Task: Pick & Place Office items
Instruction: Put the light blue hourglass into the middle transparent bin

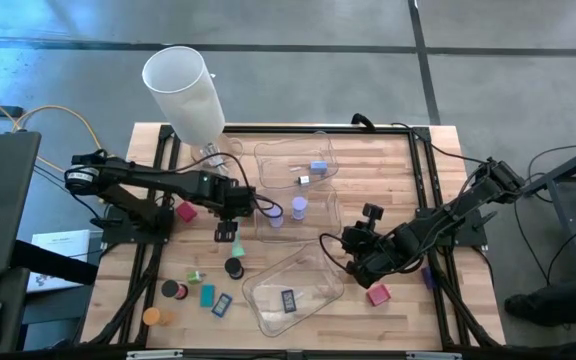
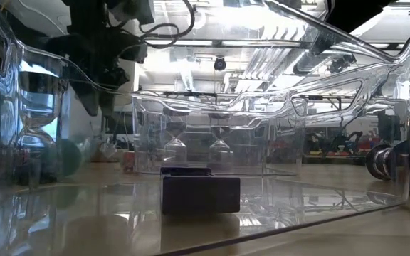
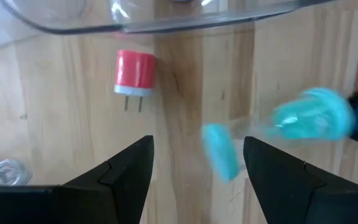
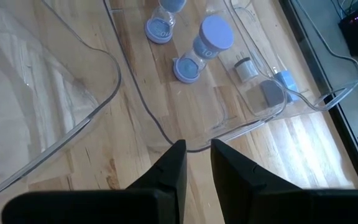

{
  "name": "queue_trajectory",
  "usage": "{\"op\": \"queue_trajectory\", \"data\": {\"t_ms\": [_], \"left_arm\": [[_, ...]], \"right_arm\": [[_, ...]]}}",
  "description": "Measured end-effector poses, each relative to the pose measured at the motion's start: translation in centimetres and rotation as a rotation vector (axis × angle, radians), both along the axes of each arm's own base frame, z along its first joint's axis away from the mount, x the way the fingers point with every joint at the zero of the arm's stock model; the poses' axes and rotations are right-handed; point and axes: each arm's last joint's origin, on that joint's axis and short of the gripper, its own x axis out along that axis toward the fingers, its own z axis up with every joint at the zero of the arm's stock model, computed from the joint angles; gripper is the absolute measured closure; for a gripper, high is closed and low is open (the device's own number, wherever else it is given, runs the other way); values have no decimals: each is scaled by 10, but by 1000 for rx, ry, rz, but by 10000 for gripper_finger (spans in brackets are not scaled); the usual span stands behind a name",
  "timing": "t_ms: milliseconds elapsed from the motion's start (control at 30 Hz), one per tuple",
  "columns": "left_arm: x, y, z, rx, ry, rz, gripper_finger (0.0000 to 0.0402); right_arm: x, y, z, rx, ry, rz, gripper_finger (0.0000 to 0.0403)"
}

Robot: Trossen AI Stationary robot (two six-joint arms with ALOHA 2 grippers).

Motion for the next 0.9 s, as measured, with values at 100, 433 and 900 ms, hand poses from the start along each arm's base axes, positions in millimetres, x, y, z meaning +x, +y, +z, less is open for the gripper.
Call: {"op": "queue_trajectory", "data": {"t_ms": [100,433,900], "left_arm": [[0,0,0,2,-2,0,163],[0,0,0,-34,-8,129,163],[-5,7,0,-81,-15,588,133]], "right_arm": [[0,0,0,5,3,2,341],[0,0,0,1,6,7,341],[0,0,0,-14,16,24,341]]}}
